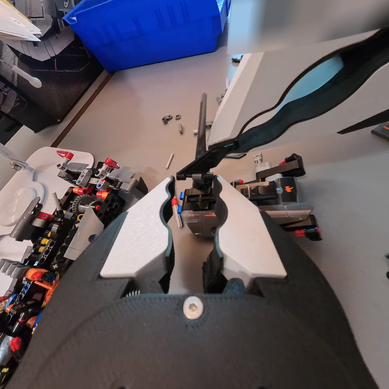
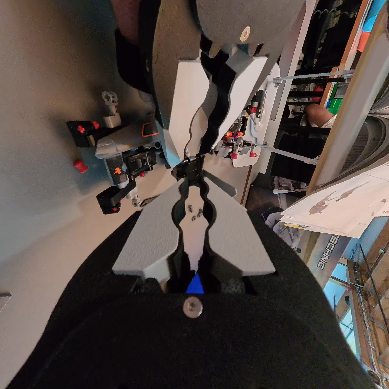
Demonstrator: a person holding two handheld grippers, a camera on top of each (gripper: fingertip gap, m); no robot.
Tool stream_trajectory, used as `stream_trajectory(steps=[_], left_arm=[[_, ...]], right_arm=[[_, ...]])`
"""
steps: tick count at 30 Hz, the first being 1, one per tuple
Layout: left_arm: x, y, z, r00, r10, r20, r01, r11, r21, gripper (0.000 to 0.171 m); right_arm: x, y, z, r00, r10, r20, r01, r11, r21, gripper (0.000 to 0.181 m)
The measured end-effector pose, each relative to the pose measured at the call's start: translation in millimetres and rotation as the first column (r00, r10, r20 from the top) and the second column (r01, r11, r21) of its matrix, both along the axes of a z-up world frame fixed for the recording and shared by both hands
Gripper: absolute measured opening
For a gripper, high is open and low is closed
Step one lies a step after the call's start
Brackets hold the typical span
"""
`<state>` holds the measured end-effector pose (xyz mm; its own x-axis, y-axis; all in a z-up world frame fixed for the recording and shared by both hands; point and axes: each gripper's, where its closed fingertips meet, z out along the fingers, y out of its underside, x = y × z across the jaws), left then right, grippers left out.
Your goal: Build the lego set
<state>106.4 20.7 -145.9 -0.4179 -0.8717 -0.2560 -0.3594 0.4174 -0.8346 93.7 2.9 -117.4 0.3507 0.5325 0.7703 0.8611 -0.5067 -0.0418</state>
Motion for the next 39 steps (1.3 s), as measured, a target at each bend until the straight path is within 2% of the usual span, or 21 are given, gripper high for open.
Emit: stream_trajectory(steps=[13, 22, 23, 25, 27, 30, 33, 36, 37, 39], left_arm=[[4, -6, 0, 1.0, -0.022, -0.019, 0.021, 1.0, -0.022, 0.031], [3, -10, -2, 0.998, -0.056, -0.026, 0.056, 0.998, -0.019, 0.028], [3, -10, -2, 0.998, -0.057, -0.028, 0.056, 0.998, -0.022, 0.026], [5, -8, 2, 0.999, -0.048, 0.001, 0.048, 0.999, -0.004, 0.008], [5, -10, 4, 0.998, -0.061, 0.003, 0.061, 0.998, -0.009, 0.012], [4, -12, 4, 0.998, -0.069, 0.007, 0.069, 0.998, -0.003, 0.02], [-4, -9, 12, 0.998, -0.069, 0.01, 0.069, 0.998, 0.015, 0.029], [-21, 0, 15, 0.998, -0.027, -0.062, 0.027, 1.0, -0.014, 0.031], [-26, 5, 13, 0.994, 0.014, -0.108, -0.017, 0.999, -0.034, 0.034], [-36, 9, 4, 0.971, 0.108, -0.214, -0.131, 0.986, -0.1, 0.04]], right_arm=[[-1, -2, 1, 1.0, -0.027, 0.009, 0.028, 0.999, -0.037, 0.009], [-4, -8, 1, 0.996, -0.058, -0.072, 0.054, 0.997, -0.061, 0.011], [-6, -9, 1, 0.995, -0.052, -0.086, 0.047, 0.997, -0.063, 0.012], [-8, -9, 5, 0.995, -0.046, -0.093, 0.042, 0.998, -0.046, 0.013], [-7, -10, 7, 0.994, -0.047, -0.096, 0.043, 0.998, -0.044, 0.002], [-7, -12, 9, 0.988, -0.036, -0.151, 0.03, 0.999, -0.041, 0.0], [-6, -17, 33, 0.956, -0.02, -0.293, 0.027, 0.999, 0.018, 0.0], [18, -21, 55, 0.862, -0.073, -0.502, 0.111, 0.993, 0.046, 0.003], [30, -21, 53, 0.833, -0.101, -0.544, 0.142, 0.989, 0.034, 0.007], [45, -20, 25, 0.751, -0.185, -0.634, 0.169, 0.982, -0.085, 0.013]])
